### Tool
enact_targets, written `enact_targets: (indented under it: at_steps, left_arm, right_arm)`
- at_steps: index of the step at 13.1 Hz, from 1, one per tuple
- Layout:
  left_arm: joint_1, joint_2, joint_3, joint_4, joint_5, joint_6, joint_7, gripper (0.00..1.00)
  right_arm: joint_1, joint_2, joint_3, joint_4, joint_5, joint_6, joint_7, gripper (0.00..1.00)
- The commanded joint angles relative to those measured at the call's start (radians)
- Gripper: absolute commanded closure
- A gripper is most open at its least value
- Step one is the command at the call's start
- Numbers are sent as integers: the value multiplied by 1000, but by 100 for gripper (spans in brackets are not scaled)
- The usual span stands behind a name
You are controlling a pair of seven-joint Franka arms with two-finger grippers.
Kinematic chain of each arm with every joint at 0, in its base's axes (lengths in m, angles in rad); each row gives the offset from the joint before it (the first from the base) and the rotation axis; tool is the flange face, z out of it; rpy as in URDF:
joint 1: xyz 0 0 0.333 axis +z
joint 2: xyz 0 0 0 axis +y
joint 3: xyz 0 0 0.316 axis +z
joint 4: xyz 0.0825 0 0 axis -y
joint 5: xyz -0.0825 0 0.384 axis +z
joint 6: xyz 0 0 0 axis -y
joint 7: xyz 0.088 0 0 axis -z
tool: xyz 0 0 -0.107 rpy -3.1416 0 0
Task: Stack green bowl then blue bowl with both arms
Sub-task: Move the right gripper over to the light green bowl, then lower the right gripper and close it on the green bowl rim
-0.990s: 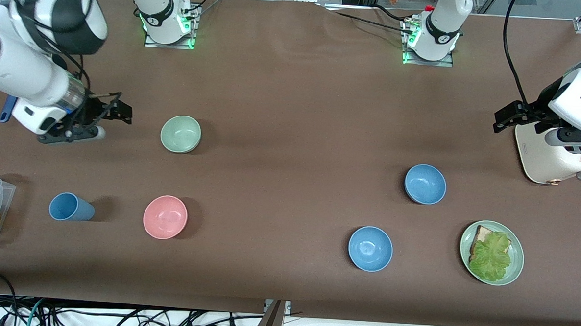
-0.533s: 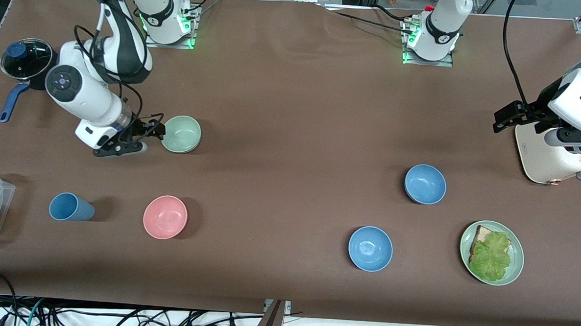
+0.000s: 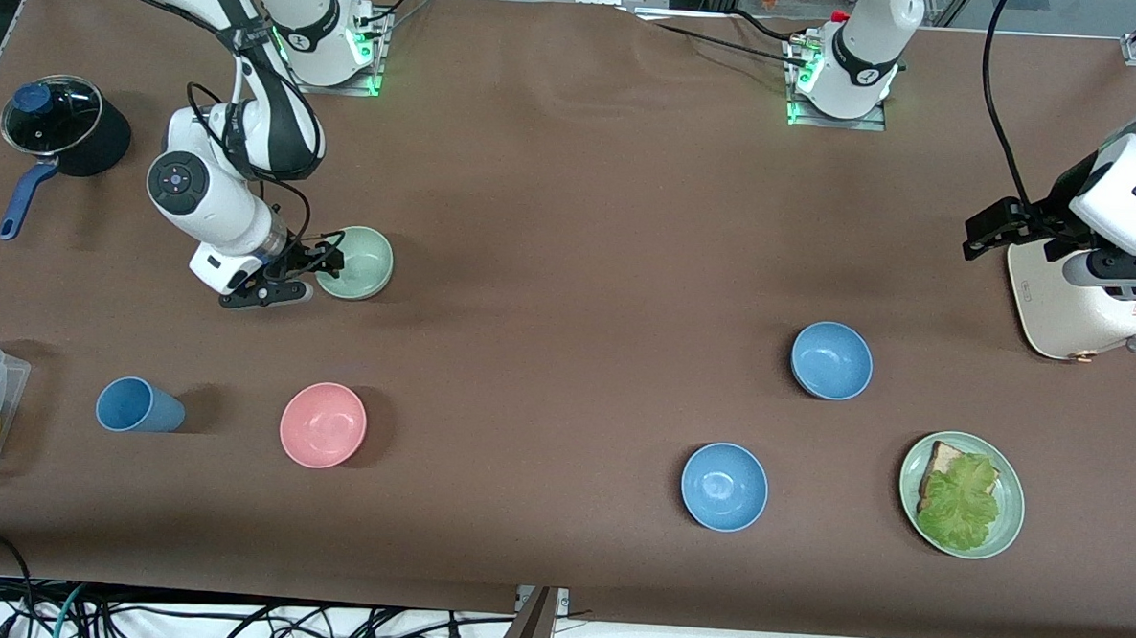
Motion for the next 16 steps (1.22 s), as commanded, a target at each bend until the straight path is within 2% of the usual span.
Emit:
enact_targets:
  at_steps: [1,3,5,7,10,11,16]
  left_arm:
    - [-1,6,-3,20,11,-12,18,0]
    - [-1,6,-3,20,11,-12,18,0]
    - [-2,6,-3,20,11,-12,16,0]
    - [-4,6,-3,20,11,-12,16,0]
    - [-4,6,-3,20,11,-12,16,0]
    - [-4,6,-3,20,11,-12,16,0]
    - [-4,6,-3,20,11,-12,16,0]
  right_arm:
    - [4,1,2,-28,7,20,25,6]
    - [2,3,2,-41,7,23,27,14]
    - [2,16,3,-42,7,24,27,30]
    - [2,24,2,-42,7,27,27,53]
    - [4,27,9,-41,7,30,28,96]
    - [4,27,18,-39,8,29,30,100]
    - [4,16,37,-10,8,11,65,100]
